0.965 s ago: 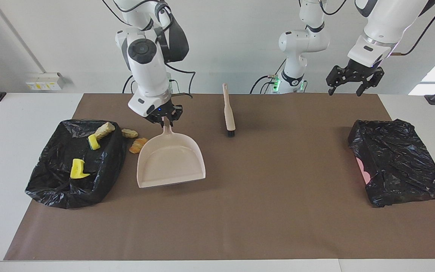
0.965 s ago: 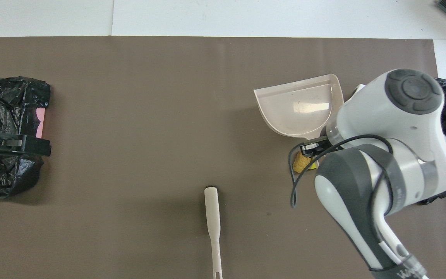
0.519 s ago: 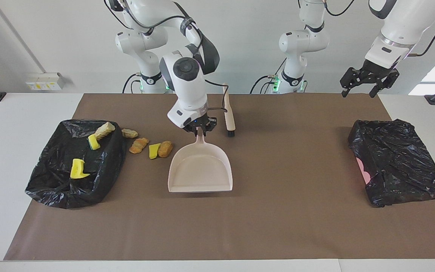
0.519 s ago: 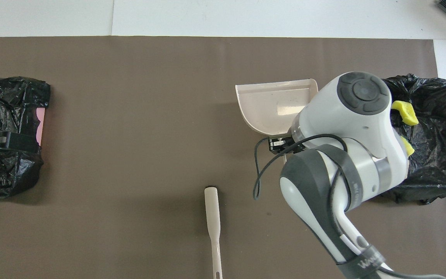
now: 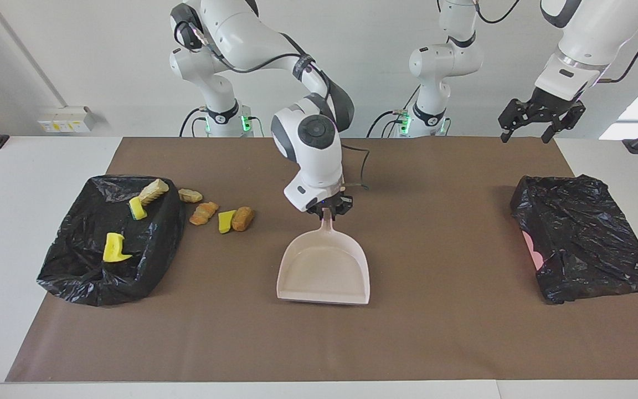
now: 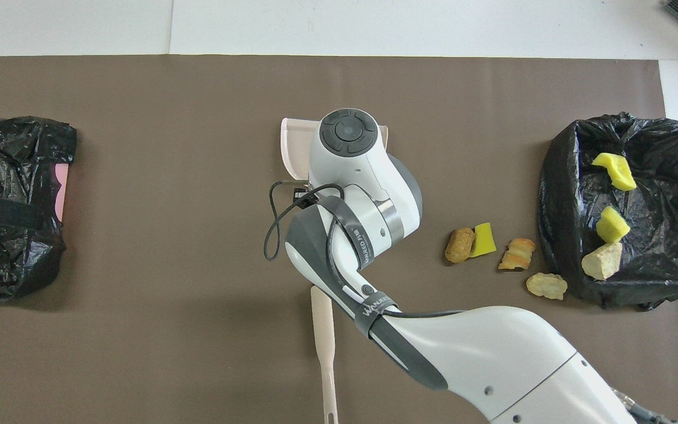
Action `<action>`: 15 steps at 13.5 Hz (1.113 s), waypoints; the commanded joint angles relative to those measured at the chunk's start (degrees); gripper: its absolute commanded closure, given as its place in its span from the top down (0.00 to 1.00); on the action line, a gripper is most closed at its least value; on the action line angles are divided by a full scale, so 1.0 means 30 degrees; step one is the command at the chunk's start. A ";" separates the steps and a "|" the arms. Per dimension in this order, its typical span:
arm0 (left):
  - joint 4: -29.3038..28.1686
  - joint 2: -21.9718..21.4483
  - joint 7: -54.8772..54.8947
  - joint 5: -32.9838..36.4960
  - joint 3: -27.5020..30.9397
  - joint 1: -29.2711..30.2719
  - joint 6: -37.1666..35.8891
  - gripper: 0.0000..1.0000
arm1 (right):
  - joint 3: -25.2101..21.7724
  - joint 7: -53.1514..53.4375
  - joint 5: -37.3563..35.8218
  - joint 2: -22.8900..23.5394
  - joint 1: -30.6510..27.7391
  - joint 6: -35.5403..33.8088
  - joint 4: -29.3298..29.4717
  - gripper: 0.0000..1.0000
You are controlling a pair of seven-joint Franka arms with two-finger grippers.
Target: Sweep and dump trash in bin
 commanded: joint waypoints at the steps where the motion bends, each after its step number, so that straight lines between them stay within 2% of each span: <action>1: 0.0048 -0.0031 0.0254 0.0018 -0.0095 0.0137 -0.0068 1.00 | -0.0005 0.0254 -0.0229 -0.0110 0.0335 -0.0461 0.0574 0.99; 4: 0.0048 -0.0031 0.0284 0.0018 -0.0095 0.0166 -0.0097 1.00 | 0.0025 0.0108 -0.0142 -0.1631 0.0365 -0.0666 -0.0505 1.00; 7: -0.0127 -0.0090 0.0284 0.0018 -0.0095 0.0137 0.0077 1.00 | 0.1015 0.0512 -0.0199 -0.2804 0.0540 -0.2768 -0.1356 1.00; 8: -0.0215 -0.0148 0.0284 0.0018 -0.0095 0.0137 0.0166 1.00 | 0.1021 0.0778 -0.0171 -0.3504 0.1295 -0.2863 -0.2317 1.00; 12: -0.1299 -0.0091 -0.0037 -0.0245 -0.0182 -0.0272 0.1626 1.00 | 0.1167 0.1336 0.0471 -0.7660 0.1886 -0.1172 -0.8490 1.00; 15: -0.1591 0.0609 -0.0096 -0.0304 -0.0183 -0.1993 0.3557 1.00 | 0.1197 0.1542 0.1847 -1.0681 0.3172 0.0820 -1.3298 1.00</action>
